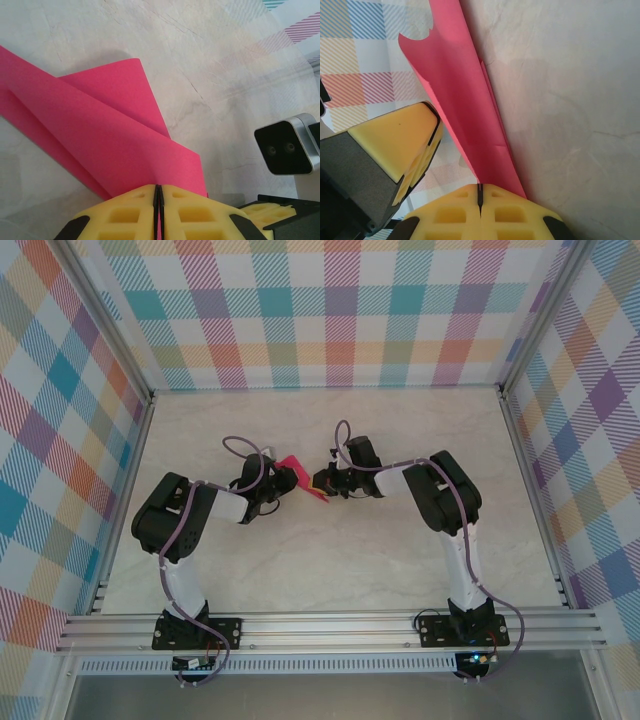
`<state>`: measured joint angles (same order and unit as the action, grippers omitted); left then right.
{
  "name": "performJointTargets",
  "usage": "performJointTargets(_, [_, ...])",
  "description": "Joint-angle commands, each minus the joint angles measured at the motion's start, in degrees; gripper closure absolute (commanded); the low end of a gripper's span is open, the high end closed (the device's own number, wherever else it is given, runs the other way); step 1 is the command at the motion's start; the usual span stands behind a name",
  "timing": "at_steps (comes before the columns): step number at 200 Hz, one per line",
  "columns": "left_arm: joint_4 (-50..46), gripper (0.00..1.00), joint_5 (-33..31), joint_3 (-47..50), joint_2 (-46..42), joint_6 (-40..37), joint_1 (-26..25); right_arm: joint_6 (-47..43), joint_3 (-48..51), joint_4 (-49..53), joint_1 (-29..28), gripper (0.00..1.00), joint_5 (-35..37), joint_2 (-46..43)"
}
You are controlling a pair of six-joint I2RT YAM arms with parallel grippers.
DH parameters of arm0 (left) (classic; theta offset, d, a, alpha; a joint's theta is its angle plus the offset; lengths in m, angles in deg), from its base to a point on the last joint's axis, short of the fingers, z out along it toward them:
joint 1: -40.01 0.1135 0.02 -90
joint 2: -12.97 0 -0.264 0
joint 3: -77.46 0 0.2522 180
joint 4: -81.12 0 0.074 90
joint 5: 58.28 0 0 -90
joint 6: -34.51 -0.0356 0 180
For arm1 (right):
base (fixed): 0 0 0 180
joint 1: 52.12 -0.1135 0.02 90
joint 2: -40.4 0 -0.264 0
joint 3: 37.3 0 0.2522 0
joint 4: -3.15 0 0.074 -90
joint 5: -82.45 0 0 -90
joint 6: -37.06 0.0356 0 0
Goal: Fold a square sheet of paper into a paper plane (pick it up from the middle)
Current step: Fold the wing for the fifth time at the center of the table.
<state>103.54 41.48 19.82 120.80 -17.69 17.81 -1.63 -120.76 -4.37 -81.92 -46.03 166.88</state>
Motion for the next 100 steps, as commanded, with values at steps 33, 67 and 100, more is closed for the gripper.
performJointTargets(33, [0.0, 0.88, -2.3, -1.6, 1.7, -1.6, 0.2, 3.3, -1.3, 2.8, 1.3, 1.0, -0.5, 3.6])
performJointTargets(67, [-0.1, 0.88, -2.6, -2.0, 2.4, -1.5, 0.2, 4.9, -1.5, 2.5, 1.9, 1.0, -1.5, 4.1])
performJointTargets(100, [-0.5, 0.89, -3.4, -2.0, 3.0, -0.9, 0.2, 5.9, -1.8, 2.8, 2.2, 1.0, -1.9, 4.5])
